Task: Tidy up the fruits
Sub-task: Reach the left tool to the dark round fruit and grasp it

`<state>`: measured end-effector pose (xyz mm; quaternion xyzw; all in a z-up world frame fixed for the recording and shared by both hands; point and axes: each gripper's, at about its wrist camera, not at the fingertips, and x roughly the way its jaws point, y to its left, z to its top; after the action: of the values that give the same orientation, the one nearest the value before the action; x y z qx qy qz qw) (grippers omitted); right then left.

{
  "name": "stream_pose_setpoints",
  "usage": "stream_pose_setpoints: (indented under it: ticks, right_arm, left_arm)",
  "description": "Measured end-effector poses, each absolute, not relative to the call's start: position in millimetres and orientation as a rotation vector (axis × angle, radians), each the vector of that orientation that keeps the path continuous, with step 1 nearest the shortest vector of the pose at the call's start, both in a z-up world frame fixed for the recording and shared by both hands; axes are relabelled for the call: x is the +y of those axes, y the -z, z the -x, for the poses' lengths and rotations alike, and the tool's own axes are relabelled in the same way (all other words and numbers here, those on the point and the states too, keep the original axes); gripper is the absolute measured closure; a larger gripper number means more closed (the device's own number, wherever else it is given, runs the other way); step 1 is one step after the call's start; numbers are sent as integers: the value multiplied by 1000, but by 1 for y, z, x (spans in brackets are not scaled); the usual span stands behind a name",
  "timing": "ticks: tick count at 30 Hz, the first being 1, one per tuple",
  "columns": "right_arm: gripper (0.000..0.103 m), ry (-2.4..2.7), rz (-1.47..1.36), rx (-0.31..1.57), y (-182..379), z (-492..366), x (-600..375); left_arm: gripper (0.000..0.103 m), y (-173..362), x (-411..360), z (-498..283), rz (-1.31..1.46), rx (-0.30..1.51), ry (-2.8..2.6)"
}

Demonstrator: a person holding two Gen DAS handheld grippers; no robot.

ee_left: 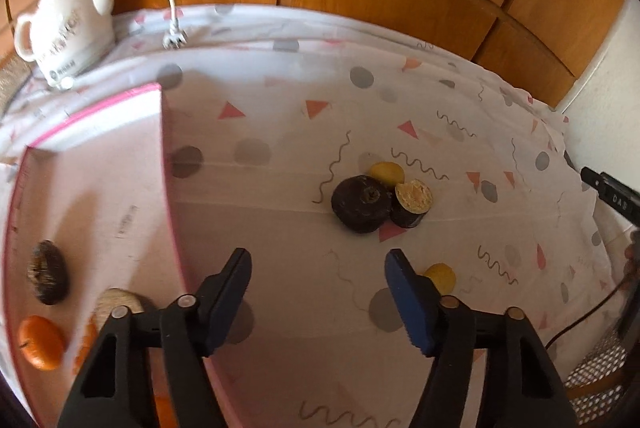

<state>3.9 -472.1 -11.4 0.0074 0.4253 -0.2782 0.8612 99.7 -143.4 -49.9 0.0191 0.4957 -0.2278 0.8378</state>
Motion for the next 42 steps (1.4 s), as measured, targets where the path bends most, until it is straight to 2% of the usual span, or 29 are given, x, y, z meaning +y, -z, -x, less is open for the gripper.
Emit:
stream_pose_setpoints:
  ticks: [10,12,18,28,30,32,42]
  right_arm:
    - [49,567,-15,911,15,-6,-471]
    - [49,565,-14,913,15,-6,-471]
    - [49,560,-15,926,17,-8,-471]
    - [49,555,-22,945,20,-10,-473]
    - [49,558,-20,949,21,-11,-474]
    - [49,559,-19,952,22,-12,-474]
    - [49,542,-12,975,26,-14,-473]
  left_arm:
    - [51,60,-146,-115,-42,1078,505]
    - [51,61,-147,-118,-46,1086,523]
    - [41,60,-156,-124,-55,1089,558]
    - [37,76,-196,-138,-231,1089,628]
    - [39,77,-200,-140,-243,1071,633]
    - [59,76,-200,-143,-220,1064,646]
    - [59,65,-187,-118,-213,996,585]
